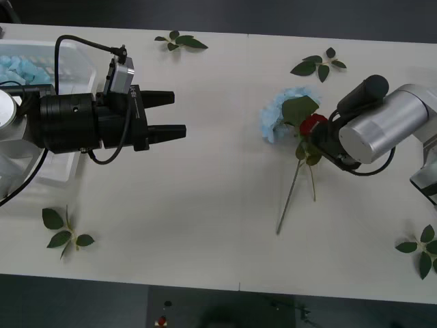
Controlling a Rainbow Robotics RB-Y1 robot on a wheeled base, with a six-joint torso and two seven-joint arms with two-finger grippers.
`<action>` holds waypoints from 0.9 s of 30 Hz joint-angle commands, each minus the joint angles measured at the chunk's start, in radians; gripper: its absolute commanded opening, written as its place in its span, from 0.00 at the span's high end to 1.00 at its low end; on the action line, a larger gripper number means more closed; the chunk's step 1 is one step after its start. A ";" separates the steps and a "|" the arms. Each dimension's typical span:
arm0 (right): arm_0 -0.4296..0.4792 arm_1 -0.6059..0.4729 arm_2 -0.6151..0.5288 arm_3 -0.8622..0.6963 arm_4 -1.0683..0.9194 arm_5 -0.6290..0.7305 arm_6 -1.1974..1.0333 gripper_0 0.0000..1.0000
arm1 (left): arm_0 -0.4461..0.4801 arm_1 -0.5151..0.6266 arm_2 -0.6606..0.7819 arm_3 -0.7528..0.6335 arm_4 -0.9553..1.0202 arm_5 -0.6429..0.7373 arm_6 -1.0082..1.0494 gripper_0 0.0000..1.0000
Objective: Put the red flowers into the right box and the blue flowers into the left box
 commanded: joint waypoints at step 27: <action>-0.076 0.109 0.070 0.169 0.092 -0.149 0.093 0.00 | -0.004 -0.011 -0.001 -0.014 0.004 -0.007 0.035 0.11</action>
